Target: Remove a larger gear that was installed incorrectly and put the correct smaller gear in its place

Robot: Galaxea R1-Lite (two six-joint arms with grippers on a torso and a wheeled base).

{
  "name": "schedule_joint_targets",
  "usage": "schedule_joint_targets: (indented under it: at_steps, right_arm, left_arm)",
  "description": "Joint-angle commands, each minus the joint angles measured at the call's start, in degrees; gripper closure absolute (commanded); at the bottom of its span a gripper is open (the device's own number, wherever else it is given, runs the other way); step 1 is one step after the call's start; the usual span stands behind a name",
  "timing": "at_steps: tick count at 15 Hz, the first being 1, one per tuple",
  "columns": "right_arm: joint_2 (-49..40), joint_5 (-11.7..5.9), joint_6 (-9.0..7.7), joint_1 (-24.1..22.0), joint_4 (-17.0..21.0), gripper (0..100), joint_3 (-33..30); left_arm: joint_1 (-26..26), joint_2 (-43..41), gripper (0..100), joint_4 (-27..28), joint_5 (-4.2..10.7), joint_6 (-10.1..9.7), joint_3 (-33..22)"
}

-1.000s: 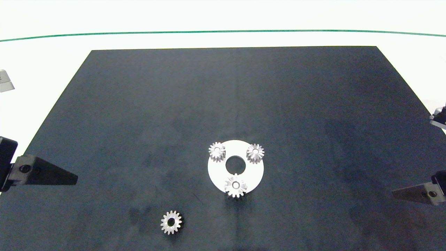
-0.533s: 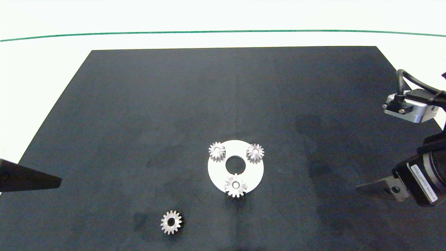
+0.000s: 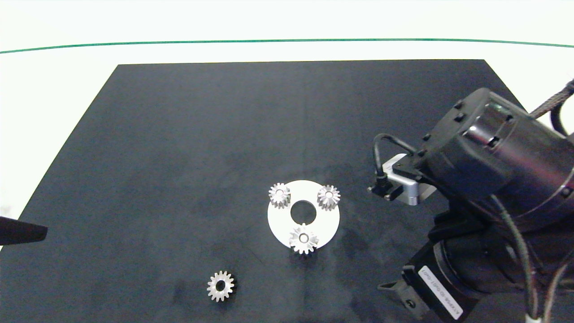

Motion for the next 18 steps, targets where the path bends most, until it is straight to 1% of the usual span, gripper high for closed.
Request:
schedule_joint_targets:
  at_steps: [1,2,3,4,5,6,7,11,12,13,14,15,16,17,18]
  right_arm:
    - [6.90,-4.11,-0.28,3.21,0.30,0,-4.09]
    - [7.33,-4.02,-1.51,3.30,0.39,0,-4.27]
    - [7.42,-3.75,-4.05,3.21,0.13,0,-4.36]
    - [7.51,-3.75,-5.37,3.12,-0.57,0,-4.36]
    - [7.60,-2.52,-8.89,3.03,-4.27,0,-4.09]
    - [8.04,-1.73,-11.09,2.94,-6.11,0,-4.09]
    - [8.92,-1.38,-12.76,2.68,-7.43,0,-4.18]
    - [12.26,-0.68,-17.59,2.24,-12.26,0,-4.27]
    - [12.78,-0.68,-18.91,2.06,-13.32,0,-4.27]
    - [13.14,-0.59,-20.84,1.45,-14.46,0,-4.27]
    - [13.75,-0.59,-21.90,1.19,-15.96,0,-4.27]
    - [14.37,-0.59,-22.16,1.01,-17.19,0,-4.53]
    - [14.89,-0.59,-22.34,0.75,-17.54,0,-4.80]
    - [15.33,-0.59,-22.86,0.48,-17.54,0,-5.24]
    - [16.04,-0.24,-23.22,0.13,-17.63,0,-5.76]
  left_arm:
    - [0.12,-1.21,0,0.42,0.05,-0.12,-0.49]
    - [0.21,-1.21,0,0.42,0.05,-0.12,-0.66]
    - [0.21,-1.30,0,0.42,0.05,-0.03,-0.75]
    - [0.21,-1.30,0,0.42,0.05,-0.03,-0.75]
    - [0.21,-1.39,0,0.42,0.05,-0.03,-0.75]
    - [0.21,-1.57,0,0.42,0.05,-0.03,-0.75]
    - [0.21,-1.65,0,0.42,0.05,-0.03,-0.75]
    - [0.12,-1.74,0,0.42,0.05,-0.03,-0.75]
    - [0.12,-1.83,0,0.42,0.05,-0.03,-0.75]
    - [0.12,-1.83,0,0.42,0.05,-0.03,-0.75]
    - [0.12,-2.01,0,0.42,0.05,-0.03,-0.75]
    - [0.12,-2.01,0,0.42,0.05,-0.03,-0.75]
    - [0.03,-2.01,0,0.42,0.05,-0.03,-0.66]
    - [0.03,-2.01,0,0.42,0.05,-0.03,-0.66]
    - [0.03,-2.09,0,0.42,0.05,0.06,-0.66]
